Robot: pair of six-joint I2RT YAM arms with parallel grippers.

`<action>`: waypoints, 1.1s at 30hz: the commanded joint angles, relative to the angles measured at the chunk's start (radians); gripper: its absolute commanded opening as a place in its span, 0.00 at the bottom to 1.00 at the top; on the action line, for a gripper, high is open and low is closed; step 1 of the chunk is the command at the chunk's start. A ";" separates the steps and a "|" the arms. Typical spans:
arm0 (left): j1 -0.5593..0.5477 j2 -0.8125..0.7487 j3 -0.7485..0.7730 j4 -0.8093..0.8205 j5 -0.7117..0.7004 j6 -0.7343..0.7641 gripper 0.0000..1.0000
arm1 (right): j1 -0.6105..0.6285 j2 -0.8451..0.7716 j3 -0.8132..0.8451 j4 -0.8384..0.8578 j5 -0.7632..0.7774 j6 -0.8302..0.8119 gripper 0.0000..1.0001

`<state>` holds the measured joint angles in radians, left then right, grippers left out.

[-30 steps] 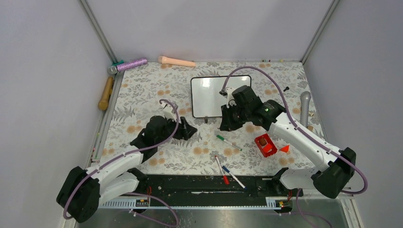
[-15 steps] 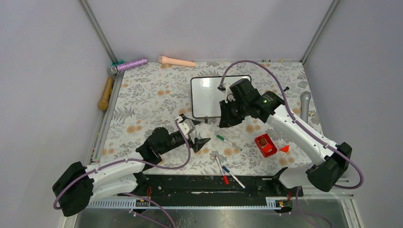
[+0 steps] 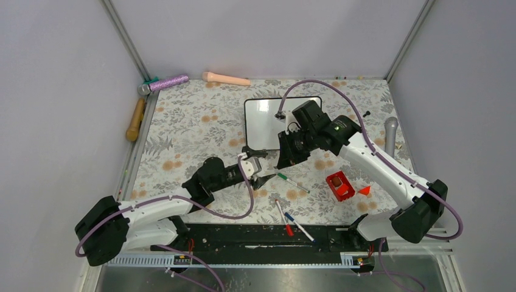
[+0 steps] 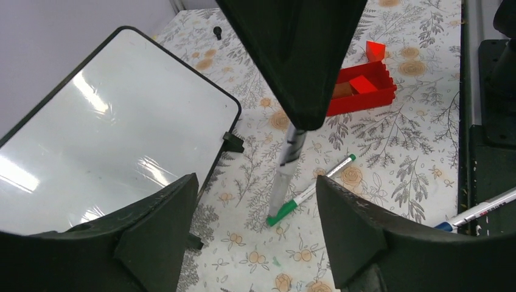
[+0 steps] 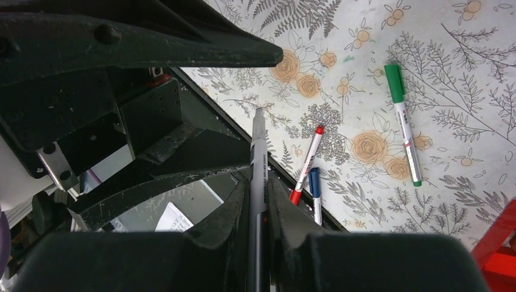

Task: Write a sentence on the whiteboard
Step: Pass from the right arm to the left

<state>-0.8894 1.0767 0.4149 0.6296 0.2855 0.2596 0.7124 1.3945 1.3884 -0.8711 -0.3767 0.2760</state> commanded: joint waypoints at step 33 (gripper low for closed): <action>-0.030 0.024 0.106 -0.031 0.090 0.039 0.00 | -0.003 -0.013 -0.008 0.041 -0.079 0.013 0.36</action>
<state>-0.9138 1.1168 0.4843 0.5720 0.3882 0.2989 0.7116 1.4017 1.3861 -0.8436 -0.4149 0.2855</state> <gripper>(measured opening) 0.091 0.369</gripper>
